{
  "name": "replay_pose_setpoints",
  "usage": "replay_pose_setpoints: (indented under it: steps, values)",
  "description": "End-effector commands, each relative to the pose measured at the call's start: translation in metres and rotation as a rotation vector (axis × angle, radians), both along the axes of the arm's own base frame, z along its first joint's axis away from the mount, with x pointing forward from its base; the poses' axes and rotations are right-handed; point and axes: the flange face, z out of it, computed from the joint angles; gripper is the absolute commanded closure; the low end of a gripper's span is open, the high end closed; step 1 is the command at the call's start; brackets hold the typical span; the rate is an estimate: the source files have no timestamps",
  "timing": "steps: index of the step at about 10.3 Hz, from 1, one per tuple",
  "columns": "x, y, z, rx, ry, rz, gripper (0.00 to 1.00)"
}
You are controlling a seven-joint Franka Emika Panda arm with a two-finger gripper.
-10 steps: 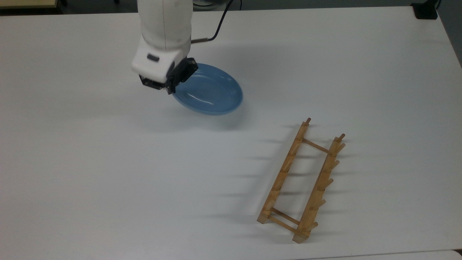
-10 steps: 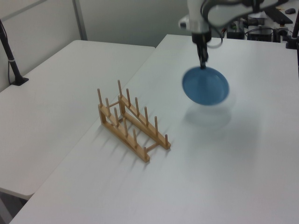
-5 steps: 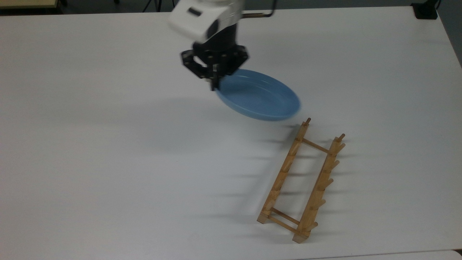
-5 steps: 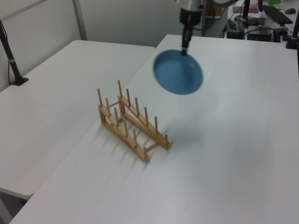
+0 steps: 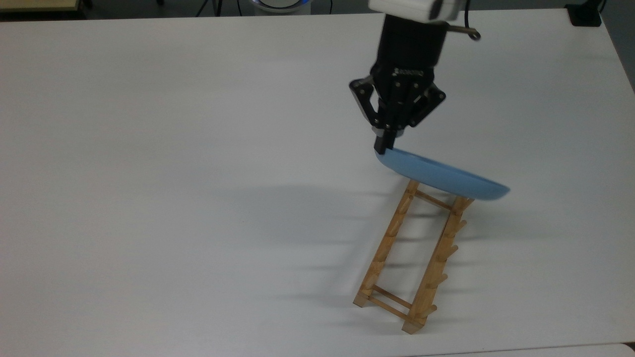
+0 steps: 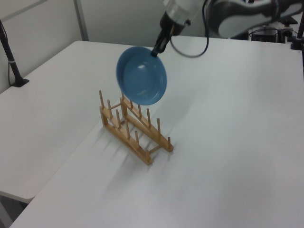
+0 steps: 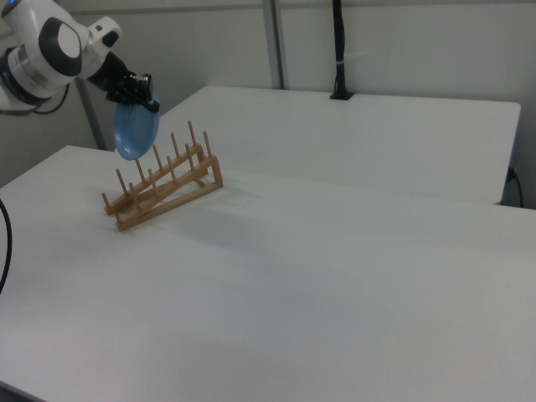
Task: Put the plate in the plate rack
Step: 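Lift the plate on edge and carry it over the wooden rack, then lower the upright plate between the rack pegs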
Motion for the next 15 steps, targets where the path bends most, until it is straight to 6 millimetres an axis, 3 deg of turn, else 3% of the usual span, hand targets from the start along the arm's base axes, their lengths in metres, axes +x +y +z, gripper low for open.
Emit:
replay_pose_setpoints:
  steps: [1,5,7,8,10,15]
  values:
    - [-0.001,0.024,-0.027,-0.069,-0.086,0.002,1.00]
    - [-0.009,0.049,-0.054,-0.129,-0.110,0.024,1.00]
    - [-0.011,0.055,-0.075,-0.166,-0.090,0.044,1.00]
    - [-0.016,0.067,-0.085,-0.175,-0.087,0.057,1.00]
    - [-0.016,0.069,-0.103,-0.220,-0.113,0.043,1.00]
    - [-0.018,0.075,-0.093,-0.234,-0.147,0.055,1.00]
